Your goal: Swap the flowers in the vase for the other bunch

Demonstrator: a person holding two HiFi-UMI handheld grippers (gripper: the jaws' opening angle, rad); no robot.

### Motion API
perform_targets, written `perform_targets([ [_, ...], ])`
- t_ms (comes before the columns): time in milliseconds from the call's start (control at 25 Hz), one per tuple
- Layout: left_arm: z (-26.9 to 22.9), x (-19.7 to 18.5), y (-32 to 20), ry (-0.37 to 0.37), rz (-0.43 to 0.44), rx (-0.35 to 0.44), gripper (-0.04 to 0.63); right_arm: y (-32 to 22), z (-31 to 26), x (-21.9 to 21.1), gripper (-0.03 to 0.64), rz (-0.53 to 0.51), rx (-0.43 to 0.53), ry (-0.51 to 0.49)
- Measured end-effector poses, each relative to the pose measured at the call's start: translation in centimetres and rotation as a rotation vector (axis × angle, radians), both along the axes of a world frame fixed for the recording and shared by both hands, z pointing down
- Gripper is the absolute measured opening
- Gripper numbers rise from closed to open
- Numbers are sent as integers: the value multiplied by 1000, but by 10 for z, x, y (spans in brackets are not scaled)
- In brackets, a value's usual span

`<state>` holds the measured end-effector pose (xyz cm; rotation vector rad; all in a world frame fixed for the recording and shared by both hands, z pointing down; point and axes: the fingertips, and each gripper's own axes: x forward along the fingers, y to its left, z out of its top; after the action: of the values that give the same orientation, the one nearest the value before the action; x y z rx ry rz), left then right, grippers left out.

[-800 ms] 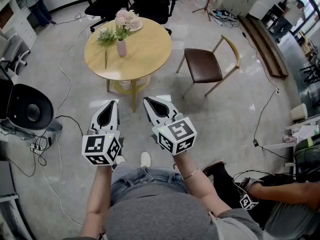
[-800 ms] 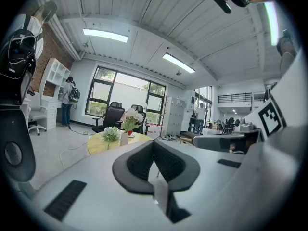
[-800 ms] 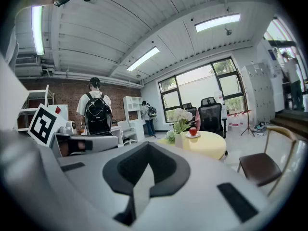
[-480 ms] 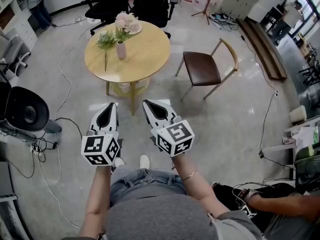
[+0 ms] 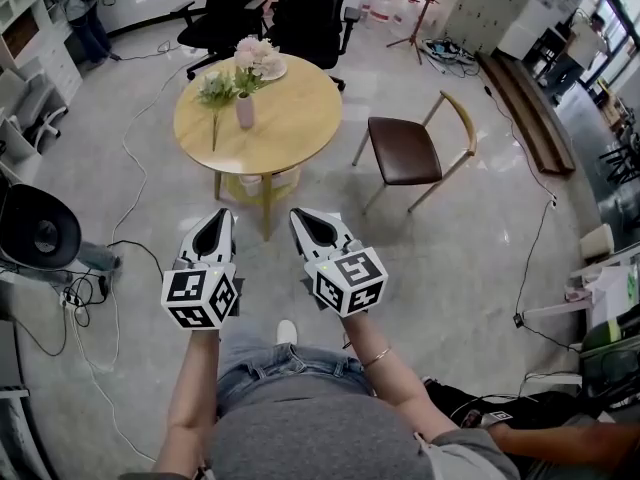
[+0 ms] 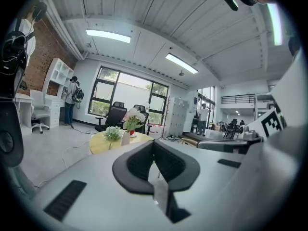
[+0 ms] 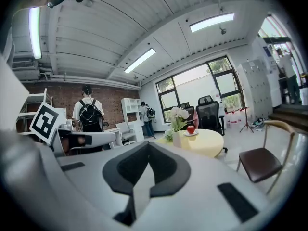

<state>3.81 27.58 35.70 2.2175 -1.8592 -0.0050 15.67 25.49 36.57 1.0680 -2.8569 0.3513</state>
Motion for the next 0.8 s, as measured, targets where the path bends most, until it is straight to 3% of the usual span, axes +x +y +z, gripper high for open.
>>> perform_targets([
  [400,3,-29,-39,6,-20,-20,17,-34,0,-23,11,1,5,17],
  [800,17,-63,-132,8,1,-49,17,-117,16,-48,11,28,-28,29],
])
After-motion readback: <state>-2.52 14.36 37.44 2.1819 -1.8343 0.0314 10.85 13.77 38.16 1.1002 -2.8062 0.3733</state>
